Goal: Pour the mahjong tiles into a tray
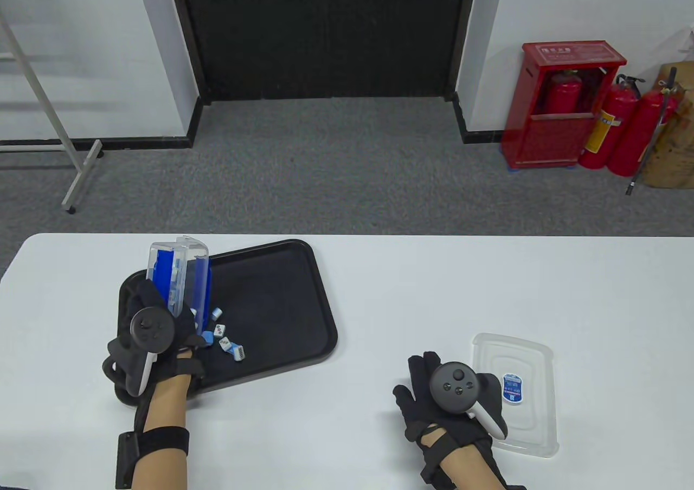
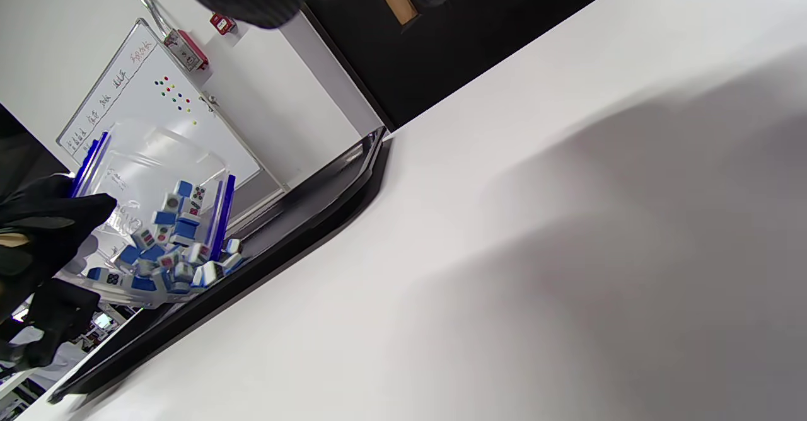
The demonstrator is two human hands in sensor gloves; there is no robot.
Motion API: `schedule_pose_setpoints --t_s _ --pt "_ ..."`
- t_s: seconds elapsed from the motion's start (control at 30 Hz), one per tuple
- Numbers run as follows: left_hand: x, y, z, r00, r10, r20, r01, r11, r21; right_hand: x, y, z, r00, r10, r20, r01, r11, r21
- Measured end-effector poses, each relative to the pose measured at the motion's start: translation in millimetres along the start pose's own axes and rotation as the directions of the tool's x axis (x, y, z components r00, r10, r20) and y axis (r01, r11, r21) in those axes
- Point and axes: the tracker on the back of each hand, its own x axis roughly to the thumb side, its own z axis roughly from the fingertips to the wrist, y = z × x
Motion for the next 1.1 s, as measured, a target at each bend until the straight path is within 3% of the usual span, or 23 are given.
schedule_pose_setpoints --t_s 0.33,0.47,0.73,0.87,0.93,1.0,1.03,1.1 --pt "7.3 4.8 6.3 0.983 -0.148 0.111 0.141 0.988 0.065 -0.9 -0.6 0.1 1.0 -0.005 -0.005 0.005 1.0 -0.001" --pt "9.6 8.5 11.9 0.953 -0.256 0.163 0.235 0.963 0.134 -1.5 -1.6 0.7 1.0 -0.011 -0.008 0.011 1.0 -0.006" --pt "5.1 25.6 23.0 0.933 -0.295 0.207 0.25 0.944 0.217 -1.9 -1.7 1.1 1.0 -0.006 -0.009 0.006 1.0 -0.001" --pt "-1.5 40.2 27.2 0.949 -0.245 0.198 0.192 0.948 0.255 -2.0 -3.0 1.7 1.0 -0.013 -0.009 0.013 1.0 -0.003" --pt "-9.4 47.9 29.4 0.987 -0.071 0.143 0.033 0.966 0.256 -2.0 -4.0 2.2 1.0 -0.017 -0.009 0.017 1.0 -0.007" --pt "-16.3 49.5 33.5 0.949 0.298 0.105 -0.313 0.931 0.188 -2.0 -4.3 2.2 1.0 -0.019 -0.007 0.019 1.0 -0.009" --pt "-19.5 47.0 36.2 0.861 0.507 0.043 -0.507 0.848 0.157 -2.1 -4.5 2.3 1.0 -0.02 -0.008 0.02 1.0 -0.01" --pt "-18.0 35.6 45.2 0.594 0.798 -0.107 -0.801 0.598 0.017 -2.2 -4.7 2.5 1.0 -0.022 -0.008 0.022 1.0 -0.01"
